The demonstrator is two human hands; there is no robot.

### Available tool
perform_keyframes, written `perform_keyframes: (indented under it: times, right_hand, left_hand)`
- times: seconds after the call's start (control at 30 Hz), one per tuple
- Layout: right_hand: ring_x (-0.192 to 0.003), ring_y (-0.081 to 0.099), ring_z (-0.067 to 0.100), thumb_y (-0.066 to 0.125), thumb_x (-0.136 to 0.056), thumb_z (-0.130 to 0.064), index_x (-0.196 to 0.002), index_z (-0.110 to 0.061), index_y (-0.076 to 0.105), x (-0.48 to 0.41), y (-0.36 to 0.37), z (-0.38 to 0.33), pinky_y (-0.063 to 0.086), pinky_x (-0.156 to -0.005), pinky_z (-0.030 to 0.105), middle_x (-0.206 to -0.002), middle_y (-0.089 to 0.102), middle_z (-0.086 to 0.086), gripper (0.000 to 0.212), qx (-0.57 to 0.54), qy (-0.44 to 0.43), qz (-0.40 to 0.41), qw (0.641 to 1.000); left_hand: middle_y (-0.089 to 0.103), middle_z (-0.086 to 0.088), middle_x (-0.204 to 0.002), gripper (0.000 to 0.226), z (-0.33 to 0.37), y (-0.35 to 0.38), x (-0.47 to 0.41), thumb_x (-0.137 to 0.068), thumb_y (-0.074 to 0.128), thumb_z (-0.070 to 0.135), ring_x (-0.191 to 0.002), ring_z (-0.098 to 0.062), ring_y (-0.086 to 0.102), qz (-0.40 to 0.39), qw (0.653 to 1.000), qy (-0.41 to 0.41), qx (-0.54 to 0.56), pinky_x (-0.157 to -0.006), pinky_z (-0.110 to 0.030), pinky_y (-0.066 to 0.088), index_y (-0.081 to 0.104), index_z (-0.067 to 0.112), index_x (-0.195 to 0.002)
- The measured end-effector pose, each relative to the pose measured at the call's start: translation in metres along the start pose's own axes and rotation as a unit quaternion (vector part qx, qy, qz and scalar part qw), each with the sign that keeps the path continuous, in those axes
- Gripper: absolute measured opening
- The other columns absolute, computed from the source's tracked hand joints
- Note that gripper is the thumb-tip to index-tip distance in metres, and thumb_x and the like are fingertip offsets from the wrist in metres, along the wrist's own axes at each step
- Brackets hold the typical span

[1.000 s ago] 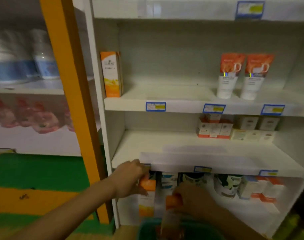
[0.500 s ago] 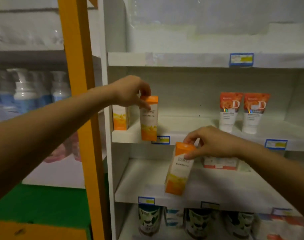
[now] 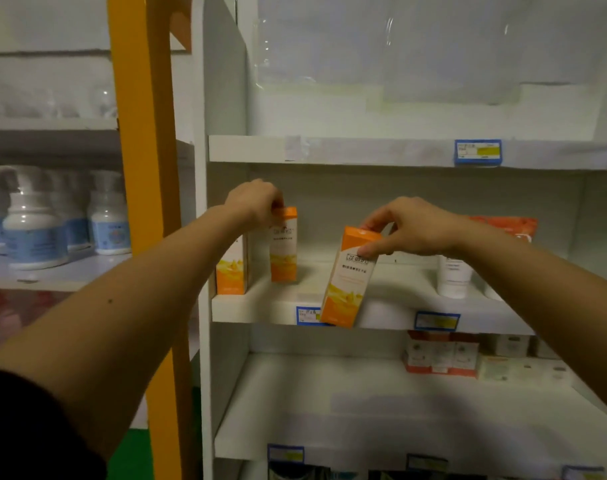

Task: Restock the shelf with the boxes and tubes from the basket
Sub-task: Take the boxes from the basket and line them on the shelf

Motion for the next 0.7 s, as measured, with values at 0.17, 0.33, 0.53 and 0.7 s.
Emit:
perform_keyframes:
  times: [0.17,0.33,0.53,0.7]
  right_hand:
    - [-0.086,0.065,0.020,0.069,-0.081,-0.031,-0.113,-0.012,0.067,-0.022,-0.003,-0.005,0.051,-0.075,0.027,-0.107,0.071,0.011,0.037,0.004,-0.005,0.030,1.000]
    - [-0.077,0.060,0.014,0.069,-0.082,-0.029,-0.113,-0.009,0.067,-0.049,0.003,-0.005,0.045,-0.075,0.026,-0.105,0.072,0.011,0.037,0.007,0.006,0.060,0.998]
    - [-0.094,0.064,0.024,0.068,-0.083,-0.028,-0.116,-0.010,0.065,-0.080,0.026,0.000,0.049,-0.090,0.034,-0.111,0.068,0.011,0.038,-0.009,0.040,0.120,0.992]
    - [-0.112,0.058,0.030,0.062,-0.088,-0.025,-0.122,-0.008,0.061,-0.100,0.044,0.006,0.046,-0.094,0.037,-0.122,0.063,0.014,0.038,-0.013,0.073,0.136,0.988]
  left_hand:
    - [0.062,-0.012,-0.117,0.030,-0.007,0.013,-0.011,-0.090,0.056,0.023,-0.106,-0.029,0.058,-0.021,1.000,-0.021,0.006,-0.092,-0.039,0.050,0.060,0.012,-0.117]
    - [0.057,-0.012,-0.120,0.032,-0.017,0.026,-0.019,-0.092,0.052,0.026,-0.112,-0.031,0.053,-0.013,0.999,-0.028,-0.020,-0.097,-0.041,0.046,0.058,0.017,-0.122]
    - [0.051,-0.009,-0.136,0.037,-0.020,0.039,-0.018,-0.095,0.042,0.021,-0.131,-0.027,0.037,-0.021,0.990,0.001,-0.137,-0.109,-0.041,0.025,0.046,0.019,-0.132]
    - [0.035,-0.009,-0.151,0.061,-0.018,0.050,-0.014,-0.091,0.051,0.021,-0.143,-0.028,0.023,-0.021,0.991,-0.009,-0.129,-0.119,-0.046,0.008,0.024,0.016,-0.146]
Point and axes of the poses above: each hand's wrist, its own x-axis away from the middle knuckle, its own y-axis out of the palm, z = x × y, the point moved 3 cm from there along -x, towards the middle knuckle
